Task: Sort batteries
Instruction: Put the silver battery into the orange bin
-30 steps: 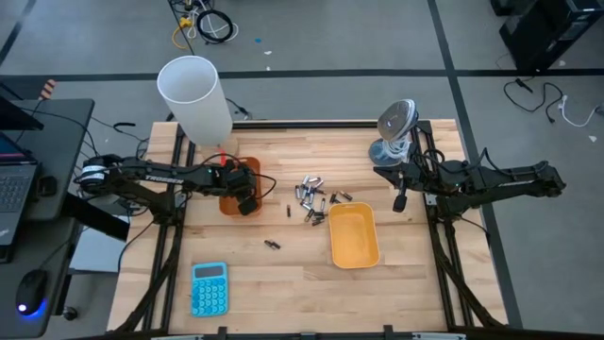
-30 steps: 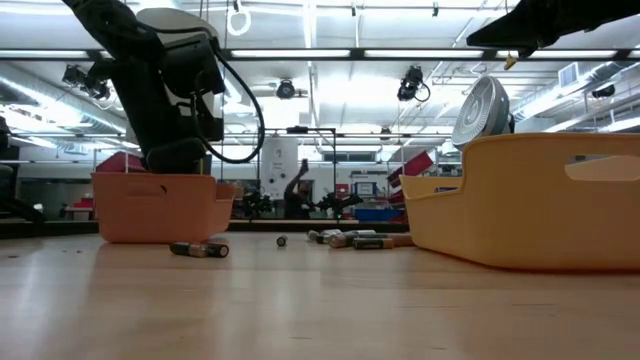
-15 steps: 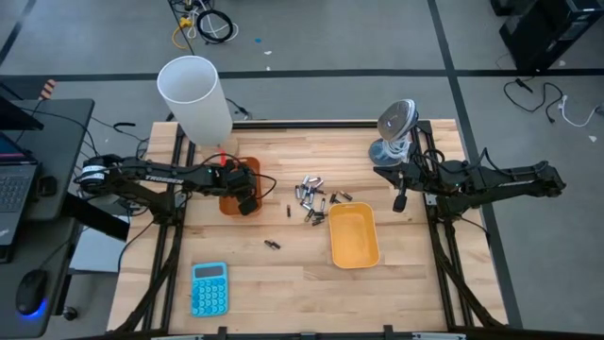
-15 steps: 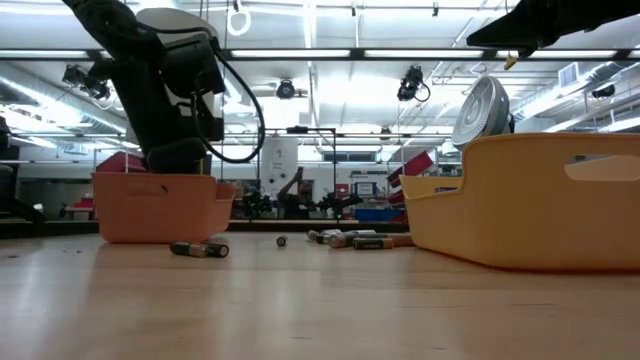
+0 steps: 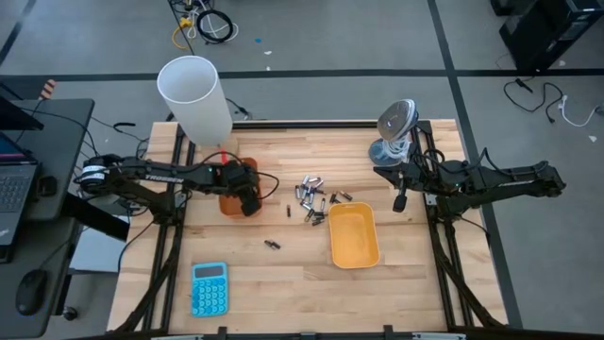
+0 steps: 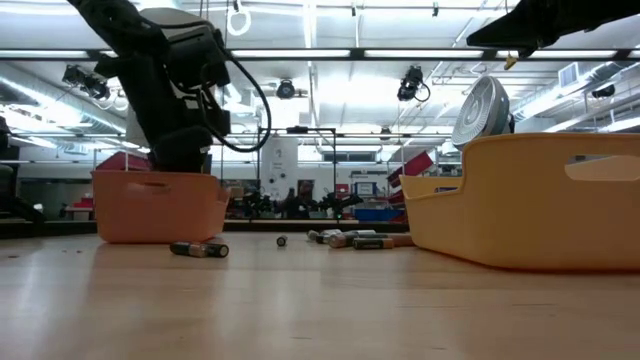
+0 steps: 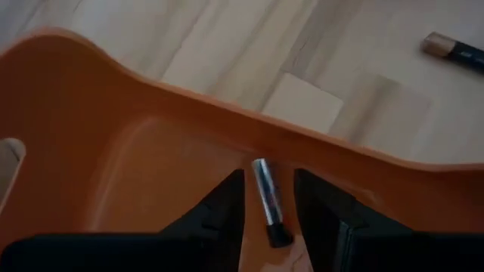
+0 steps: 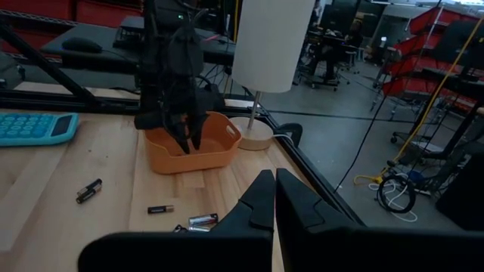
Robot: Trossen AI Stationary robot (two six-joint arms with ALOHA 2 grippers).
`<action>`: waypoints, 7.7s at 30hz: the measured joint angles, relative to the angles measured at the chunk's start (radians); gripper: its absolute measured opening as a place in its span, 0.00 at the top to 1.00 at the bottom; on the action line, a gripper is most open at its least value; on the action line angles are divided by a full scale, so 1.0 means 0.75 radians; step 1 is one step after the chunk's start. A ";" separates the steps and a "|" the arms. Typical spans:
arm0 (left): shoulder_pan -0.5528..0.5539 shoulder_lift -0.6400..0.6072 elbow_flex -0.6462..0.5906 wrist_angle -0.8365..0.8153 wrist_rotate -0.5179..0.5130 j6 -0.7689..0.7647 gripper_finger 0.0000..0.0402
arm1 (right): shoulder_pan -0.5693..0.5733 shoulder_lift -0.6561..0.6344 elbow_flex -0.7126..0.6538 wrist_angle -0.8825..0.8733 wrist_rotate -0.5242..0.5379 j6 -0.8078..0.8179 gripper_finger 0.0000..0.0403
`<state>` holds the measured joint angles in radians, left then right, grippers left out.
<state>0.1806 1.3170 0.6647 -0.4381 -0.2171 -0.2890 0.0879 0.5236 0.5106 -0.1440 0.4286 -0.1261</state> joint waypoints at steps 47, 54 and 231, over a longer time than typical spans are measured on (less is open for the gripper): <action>-0.077 -0.001 0.098 -0.153 0.533 0.201 0.77 | 0.000 0.000 0.000 0.004 0.000 0.003 0.99; -0.076 -0.001 0.106 -0.103 0.492 0.209 0.78 | 0.000 0.002 0.000 0.038 0.000 0.038 0.99; -0.096 0.712 0.279 0.768 -0.113 -0.445 0.64 | -0.033 0.041 0.000 0.021 -0.005 0.020 0.99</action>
<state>0.1085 1.8511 0.8738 0.1375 -0.3015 -0.6226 0.0631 0.5545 0.5106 -0.1284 0.4252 -0.1112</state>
